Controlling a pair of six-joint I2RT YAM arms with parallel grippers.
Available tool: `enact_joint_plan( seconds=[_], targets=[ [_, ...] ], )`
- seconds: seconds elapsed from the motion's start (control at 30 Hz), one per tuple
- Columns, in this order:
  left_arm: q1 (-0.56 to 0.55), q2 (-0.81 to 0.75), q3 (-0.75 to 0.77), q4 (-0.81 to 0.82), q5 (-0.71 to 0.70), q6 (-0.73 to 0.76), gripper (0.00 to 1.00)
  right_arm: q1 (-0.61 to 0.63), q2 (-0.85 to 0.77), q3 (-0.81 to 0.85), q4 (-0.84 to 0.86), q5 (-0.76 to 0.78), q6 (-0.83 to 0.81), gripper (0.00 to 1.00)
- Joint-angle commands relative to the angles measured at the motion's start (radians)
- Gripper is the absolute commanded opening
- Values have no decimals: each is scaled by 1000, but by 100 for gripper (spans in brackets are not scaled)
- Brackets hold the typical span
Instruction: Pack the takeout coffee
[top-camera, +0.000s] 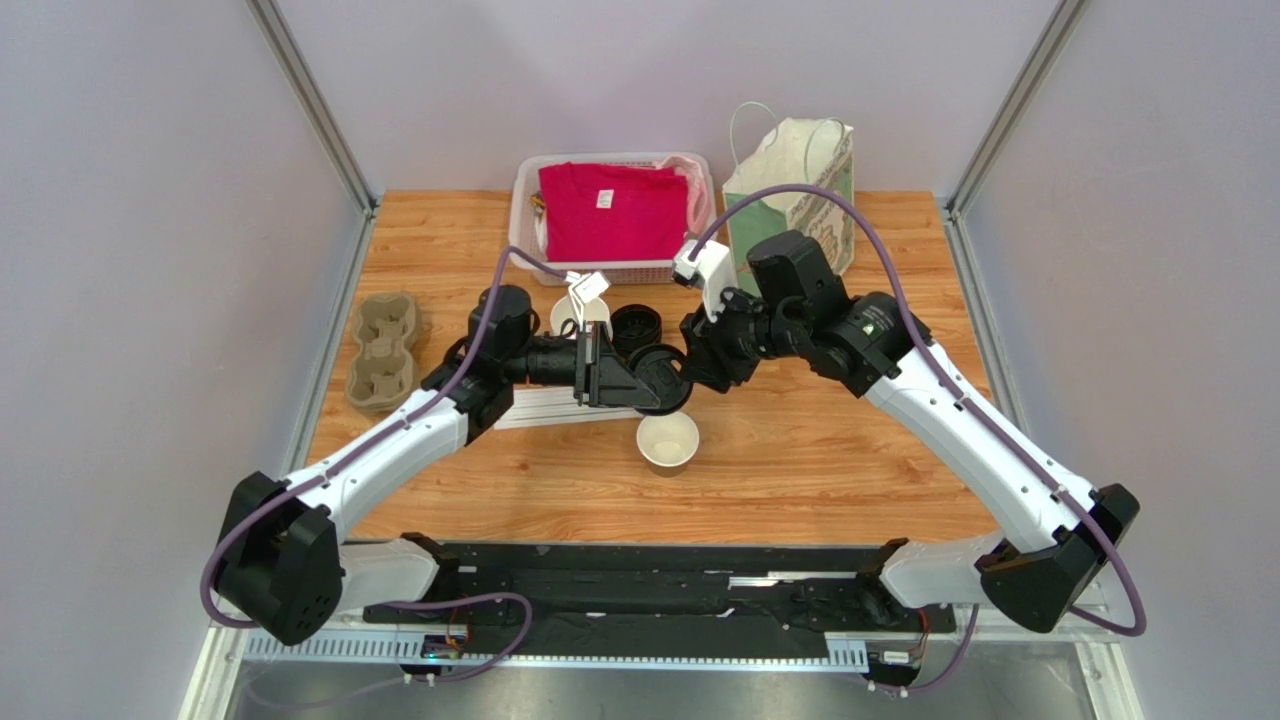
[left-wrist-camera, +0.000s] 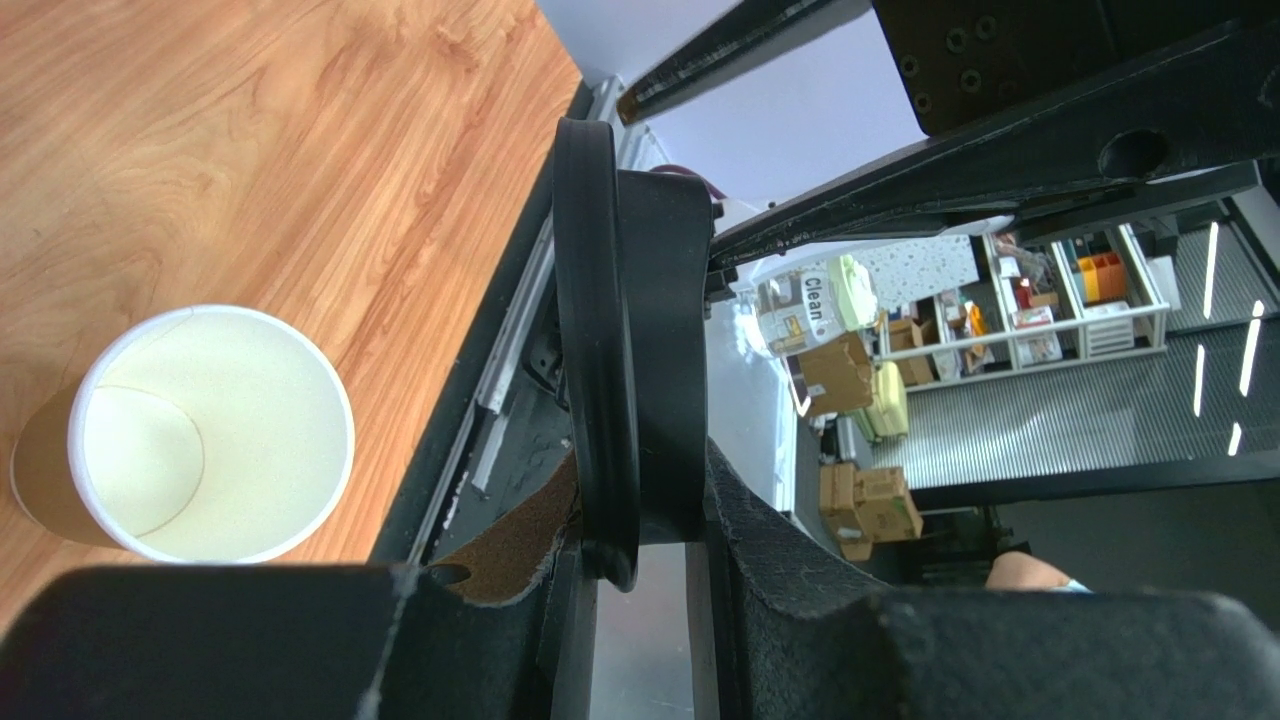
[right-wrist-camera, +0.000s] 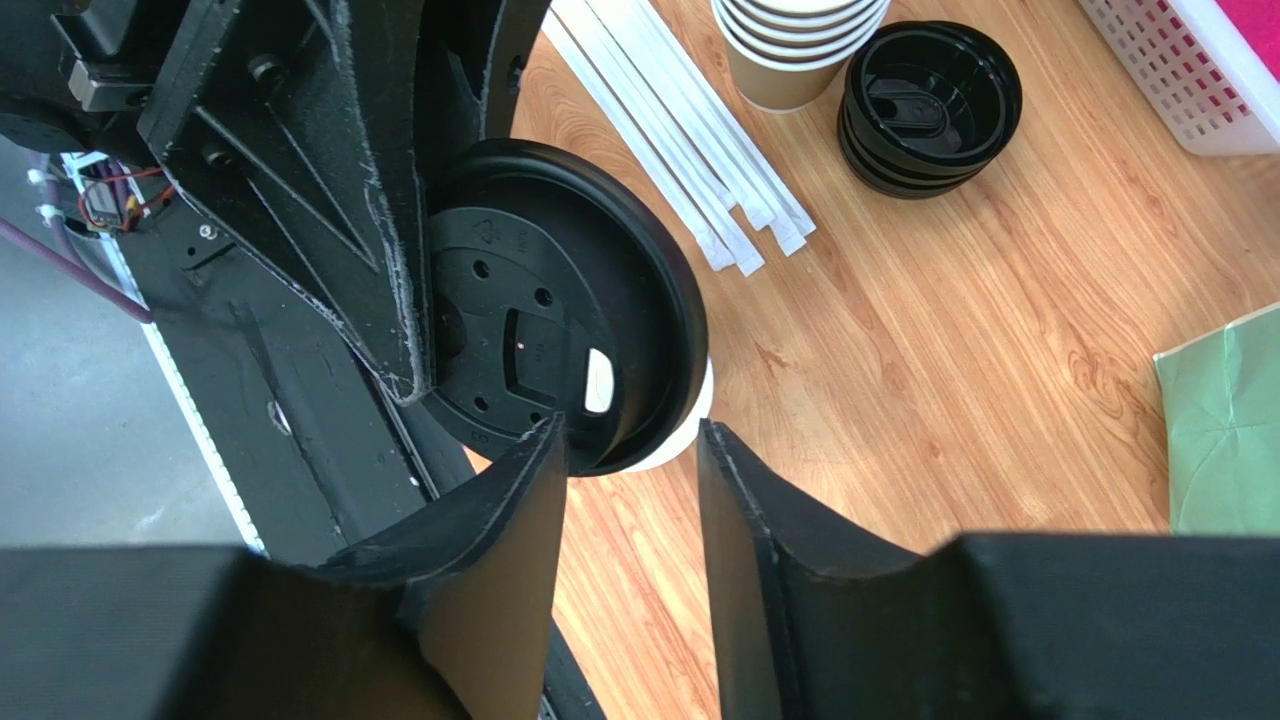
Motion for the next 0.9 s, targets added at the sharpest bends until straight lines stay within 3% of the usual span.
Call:
enact_joint_plan(
  seconds=[0.0,0.87],
  targets=[
    [1,10,17,46,25,-12,0,17,13,47,24,55,-21,38],
    [-5,14,8,89,54,-37,0,29,71,84,49,62,-6,25]
  ],
)
